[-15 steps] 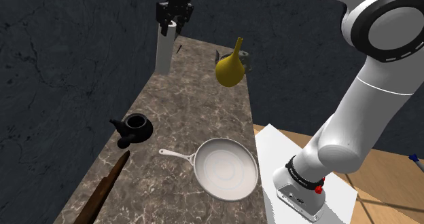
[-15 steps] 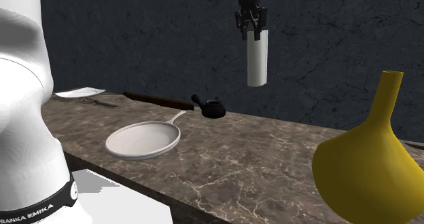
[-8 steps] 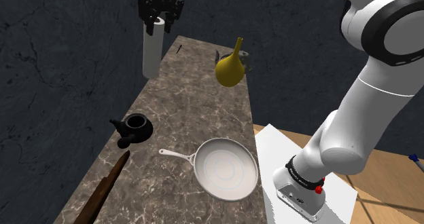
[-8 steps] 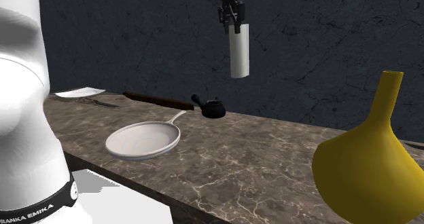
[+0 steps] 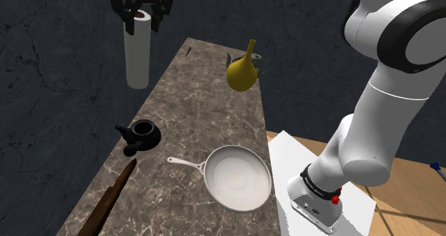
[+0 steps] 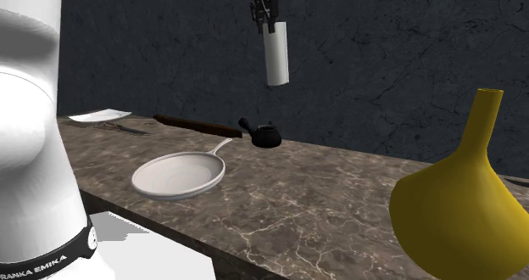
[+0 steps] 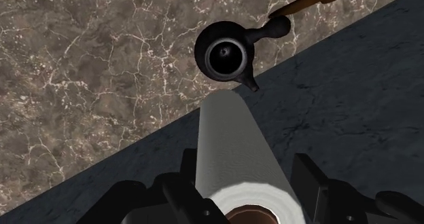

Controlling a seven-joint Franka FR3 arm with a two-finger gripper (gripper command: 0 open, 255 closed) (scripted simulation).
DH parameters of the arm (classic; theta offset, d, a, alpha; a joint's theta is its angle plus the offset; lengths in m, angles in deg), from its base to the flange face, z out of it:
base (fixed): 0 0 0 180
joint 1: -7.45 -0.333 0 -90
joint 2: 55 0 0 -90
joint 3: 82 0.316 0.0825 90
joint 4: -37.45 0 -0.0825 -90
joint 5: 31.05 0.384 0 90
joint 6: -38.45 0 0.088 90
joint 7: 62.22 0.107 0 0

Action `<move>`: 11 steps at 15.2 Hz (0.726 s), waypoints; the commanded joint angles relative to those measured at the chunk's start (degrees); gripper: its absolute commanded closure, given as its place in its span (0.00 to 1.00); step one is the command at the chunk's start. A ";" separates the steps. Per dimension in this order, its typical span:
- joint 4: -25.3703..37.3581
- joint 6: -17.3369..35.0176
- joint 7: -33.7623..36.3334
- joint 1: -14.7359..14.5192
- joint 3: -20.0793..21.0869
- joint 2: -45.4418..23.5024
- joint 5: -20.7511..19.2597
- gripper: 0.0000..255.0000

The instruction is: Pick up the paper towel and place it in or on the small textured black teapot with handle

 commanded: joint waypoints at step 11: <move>-2.19 2.64 5.34 -3.40 1.44 -1.06 -1.57 1.00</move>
